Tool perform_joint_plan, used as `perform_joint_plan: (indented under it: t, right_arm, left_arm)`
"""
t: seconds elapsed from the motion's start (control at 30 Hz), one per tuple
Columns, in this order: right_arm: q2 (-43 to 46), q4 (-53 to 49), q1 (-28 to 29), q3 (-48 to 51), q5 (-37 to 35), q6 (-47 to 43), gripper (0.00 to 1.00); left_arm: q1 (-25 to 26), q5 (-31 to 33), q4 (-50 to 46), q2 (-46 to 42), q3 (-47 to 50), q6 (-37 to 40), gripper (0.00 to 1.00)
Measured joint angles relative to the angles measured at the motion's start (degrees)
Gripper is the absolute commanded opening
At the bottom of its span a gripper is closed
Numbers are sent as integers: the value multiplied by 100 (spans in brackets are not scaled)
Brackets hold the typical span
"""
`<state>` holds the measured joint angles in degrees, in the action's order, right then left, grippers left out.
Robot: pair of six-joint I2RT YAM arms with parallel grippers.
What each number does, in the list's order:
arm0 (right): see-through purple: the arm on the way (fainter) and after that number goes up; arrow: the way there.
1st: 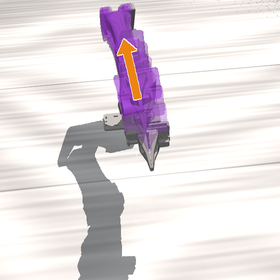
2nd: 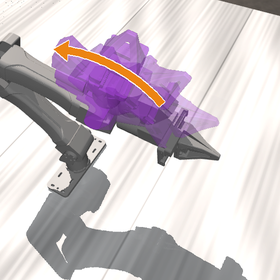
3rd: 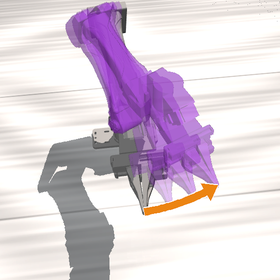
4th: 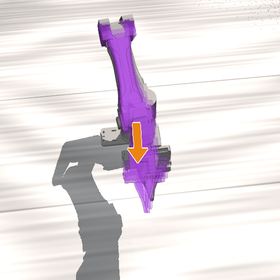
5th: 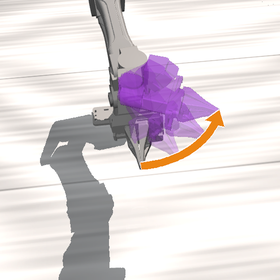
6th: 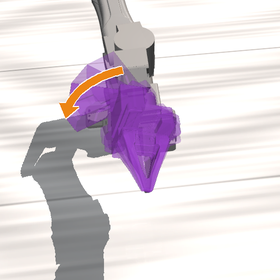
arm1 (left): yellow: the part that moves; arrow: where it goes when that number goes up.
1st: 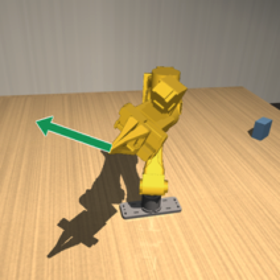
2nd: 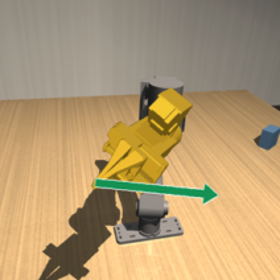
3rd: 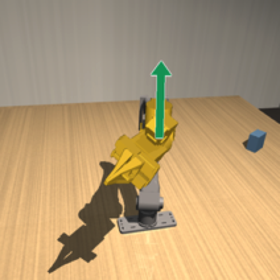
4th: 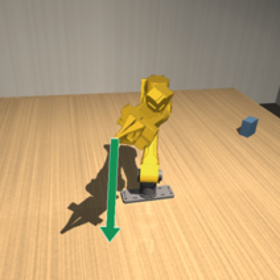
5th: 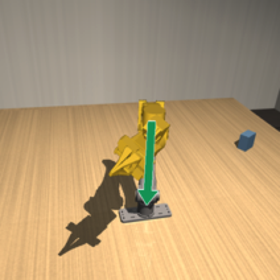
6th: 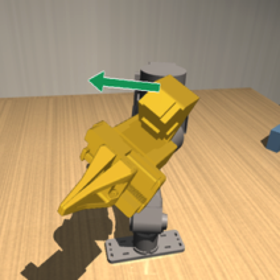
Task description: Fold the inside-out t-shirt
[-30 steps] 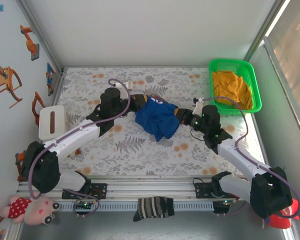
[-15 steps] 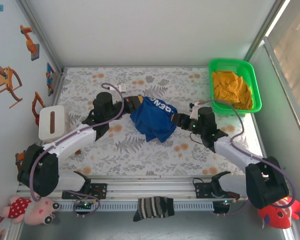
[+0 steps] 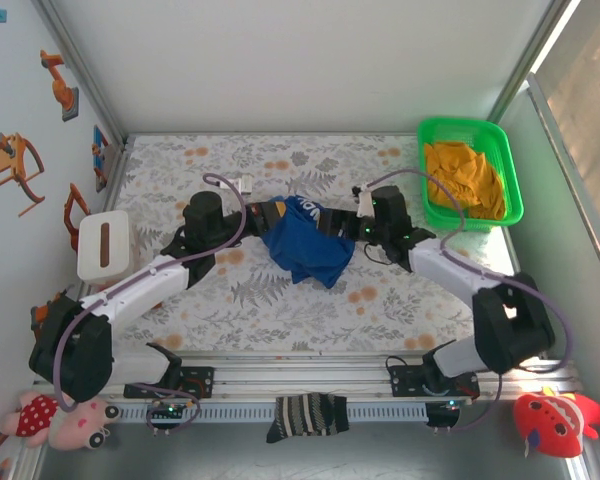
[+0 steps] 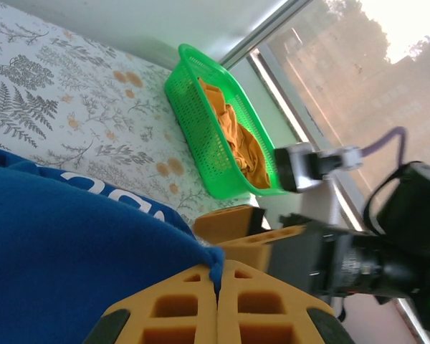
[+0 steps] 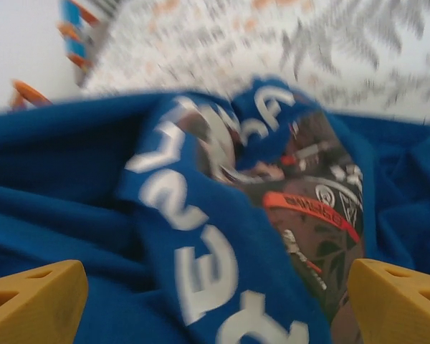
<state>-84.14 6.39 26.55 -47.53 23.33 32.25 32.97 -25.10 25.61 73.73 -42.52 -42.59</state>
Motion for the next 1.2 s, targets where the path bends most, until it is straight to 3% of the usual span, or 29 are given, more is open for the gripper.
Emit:
perform_joint_plan:
  t: [0.07,0.17,0.2,0.47,0.5,0.6,0.67,0.87,1.0,1.2]
  right_arm:
    - [-614,94,96,-122,68,24,66]
    - [-1320,334,133,-297,275,166,5]
    - [-1414,398,103,-308,361,245,0]
    - [-549,1200,-581,-350,1322,1049,0]
    - [-387,1414,-638,-367,1484,1202,0]
    - [-129,2159,-664,-385,1967,1676,0]
    - [-116,2658,-658,-385,2249,1989,0]
    - [-273,3580,-660,-120,2747,2529,0]
    - [-372,3731,-660,96,2986,2627,0]
    - [-385,3864,-662,249,3161,2632,0]
  left_arm:
    - [0,9,-13,-57,20,7,0]
    - [0,48,-81,-238,201,48,0]
    - [0,90,-120,-330,319,92,0]
    - [-2,645,-280,-815,1751,240,0]
    - [-2,756,-337,-778,1891,240,11]
    - [-4,1174,-634,-601,2059,280,60]
    - [-13,1416,-798,-557,2059,280,72]
    - [111,2103,-1440,-1248,1945,350,83]
    - [343,2363,-1757,-1792,1429,490,83]
    - [595,2365,-1744,-1172,553,765,80]
